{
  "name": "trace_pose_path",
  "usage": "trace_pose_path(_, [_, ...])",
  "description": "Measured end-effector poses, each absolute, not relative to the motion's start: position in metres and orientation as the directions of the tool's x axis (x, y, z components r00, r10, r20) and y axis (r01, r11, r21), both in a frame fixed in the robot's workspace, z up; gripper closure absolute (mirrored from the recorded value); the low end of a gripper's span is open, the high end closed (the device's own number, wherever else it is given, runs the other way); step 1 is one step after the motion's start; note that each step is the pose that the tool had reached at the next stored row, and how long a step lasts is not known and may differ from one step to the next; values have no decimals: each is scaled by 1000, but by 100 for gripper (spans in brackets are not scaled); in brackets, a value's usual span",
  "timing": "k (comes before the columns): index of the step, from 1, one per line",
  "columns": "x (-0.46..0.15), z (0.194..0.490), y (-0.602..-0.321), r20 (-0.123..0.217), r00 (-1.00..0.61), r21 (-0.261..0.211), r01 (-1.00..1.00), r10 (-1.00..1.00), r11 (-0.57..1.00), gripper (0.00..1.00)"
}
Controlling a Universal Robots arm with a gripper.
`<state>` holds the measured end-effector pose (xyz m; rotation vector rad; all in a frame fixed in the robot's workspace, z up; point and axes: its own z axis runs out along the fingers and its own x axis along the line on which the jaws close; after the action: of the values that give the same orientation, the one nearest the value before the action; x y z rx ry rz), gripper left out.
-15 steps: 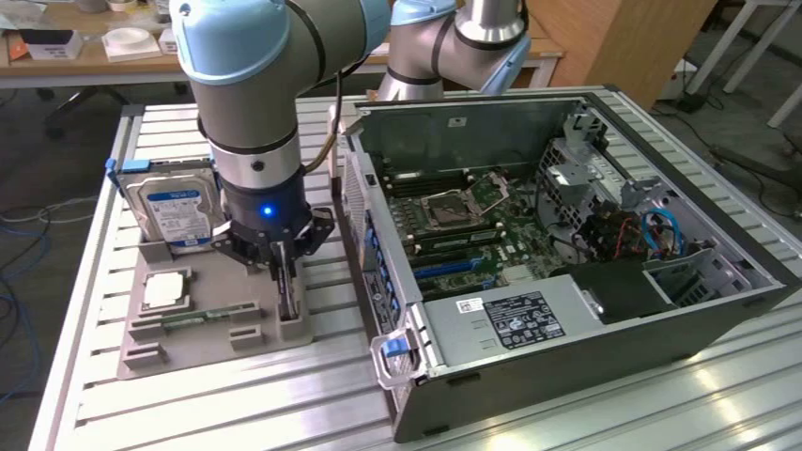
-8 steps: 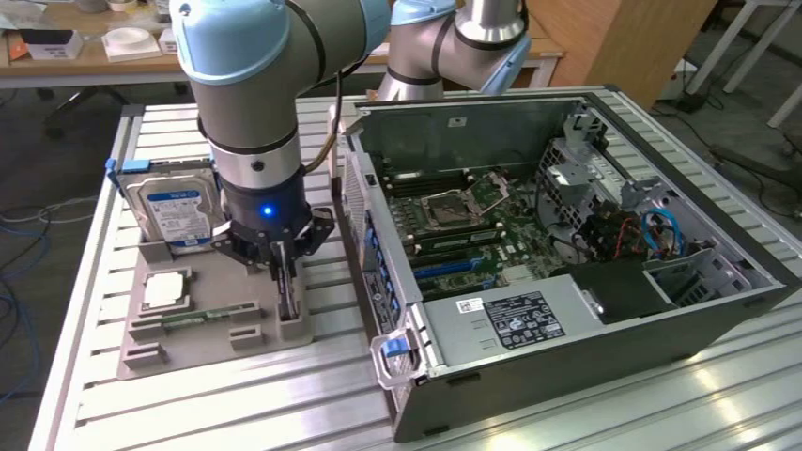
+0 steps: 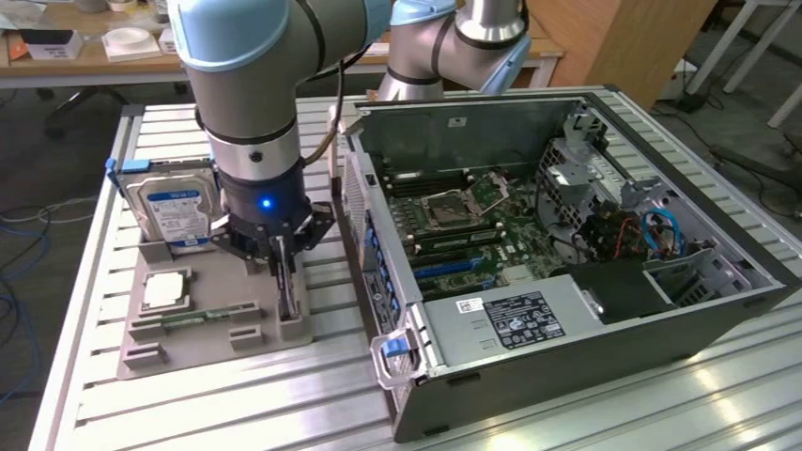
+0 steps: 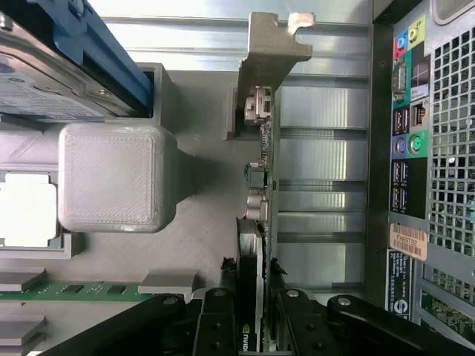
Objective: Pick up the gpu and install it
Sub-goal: 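Pick up the gpu and move the gpu toward the slot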
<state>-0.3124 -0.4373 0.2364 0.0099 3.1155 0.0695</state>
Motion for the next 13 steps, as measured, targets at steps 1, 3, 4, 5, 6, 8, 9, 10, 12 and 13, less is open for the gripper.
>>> trace_pose_path(1, [-312,240,-437,-25,-1000,45,6,7,999,74])
trace_pose_path(3, [-312,246,-437,-25,-1000,45,6,7,999,74])
trace_pose_path(4, [-312,249,-437,-25,-1000,45,6,7,999,74])
trace_pose_path(5, [-312,251,-437,-25,-1000,45,6,7,999,74])
trace_pose_path(6, [-312,253,-437,-25,-1000,45,6,7,999,74])
trace_pose_path(8, [-312,257,-437,-25,-1000,45,6,7,999,74])
trace_pose_path(9, [-312,259,-437,-25,-1000,45,6,7,999,74])
trace_pose_path(10, [-312,260,-437,-25,-1000,45,6,7,999,74])
trace_pose_path(12, [-312,264,-437,-25,-1000,45,6,7,999,74])
trace_pose_path(13, [-312,266,-437,-25,-1000,45,6,7,999,74])
